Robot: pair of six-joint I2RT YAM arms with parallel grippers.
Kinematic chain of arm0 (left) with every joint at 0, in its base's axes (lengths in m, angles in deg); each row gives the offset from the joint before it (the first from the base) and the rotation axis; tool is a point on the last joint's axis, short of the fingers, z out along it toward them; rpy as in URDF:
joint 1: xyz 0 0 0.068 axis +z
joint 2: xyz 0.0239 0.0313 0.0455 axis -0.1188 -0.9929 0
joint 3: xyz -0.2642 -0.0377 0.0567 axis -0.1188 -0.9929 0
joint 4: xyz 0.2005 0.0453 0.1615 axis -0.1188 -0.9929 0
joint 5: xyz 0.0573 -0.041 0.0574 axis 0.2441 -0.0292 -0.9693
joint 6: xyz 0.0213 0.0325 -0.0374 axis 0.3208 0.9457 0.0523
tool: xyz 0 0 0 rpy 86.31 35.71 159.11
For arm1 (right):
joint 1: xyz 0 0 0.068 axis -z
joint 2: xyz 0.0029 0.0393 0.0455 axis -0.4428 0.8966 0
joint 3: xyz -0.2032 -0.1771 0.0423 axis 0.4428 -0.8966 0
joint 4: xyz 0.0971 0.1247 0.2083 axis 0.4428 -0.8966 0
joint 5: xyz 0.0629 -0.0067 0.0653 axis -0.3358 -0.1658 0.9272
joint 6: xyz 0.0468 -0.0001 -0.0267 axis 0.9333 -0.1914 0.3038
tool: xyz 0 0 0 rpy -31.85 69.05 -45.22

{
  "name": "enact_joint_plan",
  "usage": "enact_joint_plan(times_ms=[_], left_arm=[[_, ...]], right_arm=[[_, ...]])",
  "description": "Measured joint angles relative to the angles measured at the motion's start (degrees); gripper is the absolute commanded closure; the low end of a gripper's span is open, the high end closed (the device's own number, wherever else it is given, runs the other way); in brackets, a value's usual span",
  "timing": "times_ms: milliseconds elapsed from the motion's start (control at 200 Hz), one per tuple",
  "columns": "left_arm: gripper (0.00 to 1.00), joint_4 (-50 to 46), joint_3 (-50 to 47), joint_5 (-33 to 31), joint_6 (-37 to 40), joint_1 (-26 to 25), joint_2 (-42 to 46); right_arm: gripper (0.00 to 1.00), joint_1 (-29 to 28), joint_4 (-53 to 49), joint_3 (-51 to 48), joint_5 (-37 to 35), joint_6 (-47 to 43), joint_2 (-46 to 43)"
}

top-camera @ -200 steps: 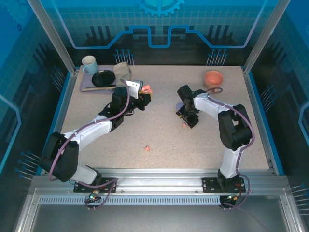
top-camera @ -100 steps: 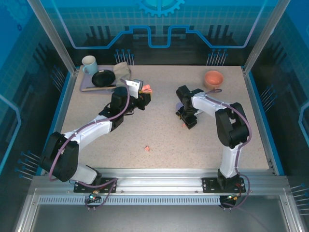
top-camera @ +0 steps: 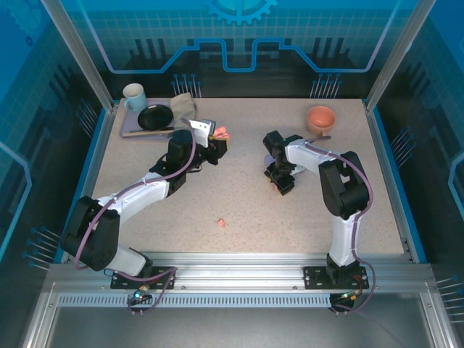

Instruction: Insert the wireless bluetooth earbuds into the charging case

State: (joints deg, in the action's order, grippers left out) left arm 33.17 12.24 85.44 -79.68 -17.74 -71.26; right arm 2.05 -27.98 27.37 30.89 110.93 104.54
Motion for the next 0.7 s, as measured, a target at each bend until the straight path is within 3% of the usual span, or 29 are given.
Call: enact_joint_plan(times_ms=[700], left_arm=[[1.00,0.0,0.3,0.3,0.0,0.0,-0.1]], right_arm=[[0.61,0.7,1.5,-1.7,0.8,-0.6,-0.5]])
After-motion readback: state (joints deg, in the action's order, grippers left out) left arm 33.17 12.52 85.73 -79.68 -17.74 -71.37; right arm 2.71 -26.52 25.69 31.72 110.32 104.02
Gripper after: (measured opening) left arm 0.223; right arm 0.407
